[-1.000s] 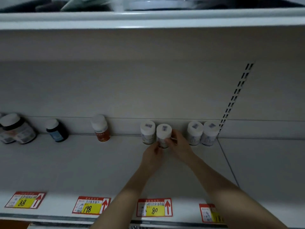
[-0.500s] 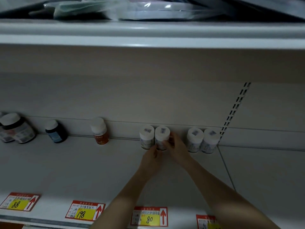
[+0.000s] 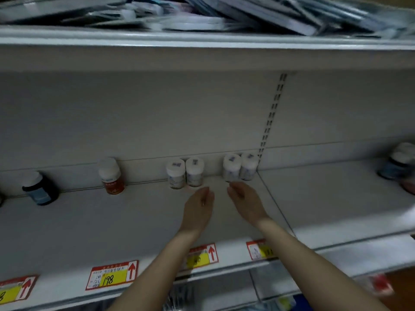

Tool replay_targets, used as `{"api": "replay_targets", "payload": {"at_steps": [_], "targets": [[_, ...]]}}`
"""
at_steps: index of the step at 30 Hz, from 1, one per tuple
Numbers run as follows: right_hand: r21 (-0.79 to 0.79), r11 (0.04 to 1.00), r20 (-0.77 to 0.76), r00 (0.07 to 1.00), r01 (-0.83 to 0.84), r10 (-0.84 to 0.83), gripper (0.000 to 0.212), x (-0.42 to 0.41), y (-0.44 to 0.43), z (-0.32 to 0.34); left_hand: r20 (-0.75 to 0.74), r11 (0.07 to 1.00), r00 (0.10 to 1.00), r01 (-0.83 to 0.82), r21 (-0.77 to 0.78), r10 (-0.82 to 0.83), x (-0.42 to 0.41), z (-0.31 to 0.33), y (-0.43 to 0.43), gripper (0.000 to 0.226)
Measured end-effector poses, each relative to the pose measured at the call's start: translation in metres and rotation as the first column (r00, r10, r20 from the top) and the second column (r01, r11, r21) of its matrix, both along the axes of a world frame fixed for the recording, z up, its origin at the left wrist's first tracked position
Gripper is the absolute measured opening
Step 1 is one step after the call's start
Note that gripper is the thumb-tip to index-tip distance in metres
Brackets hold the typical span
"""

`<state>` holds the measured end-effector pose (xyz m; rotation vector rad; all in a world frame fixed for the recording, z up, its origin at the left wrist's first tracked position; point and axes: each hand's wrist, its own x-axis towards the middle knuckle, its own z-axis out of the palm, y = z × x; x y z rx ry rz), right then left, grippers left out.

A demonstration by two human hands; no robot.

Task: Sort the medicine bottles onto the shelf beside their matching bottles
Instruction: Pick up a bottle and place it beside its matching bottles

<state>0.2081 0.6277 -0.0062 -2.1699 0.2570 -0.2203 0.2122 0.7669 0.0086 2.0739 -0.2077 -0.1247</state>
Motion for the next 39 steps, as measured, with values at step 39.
{"api": "replay_targets", "payload": {"at_steps": [39], "targets": [[0.073,0.699,0.096,0.693,0.711,-0.715,0.029,-0.28,-0.614,0.032,-0.013,0.783,0.794,0.597,-0.175,-0.608,-0.165,0.012,-0.65,0.038]]}}
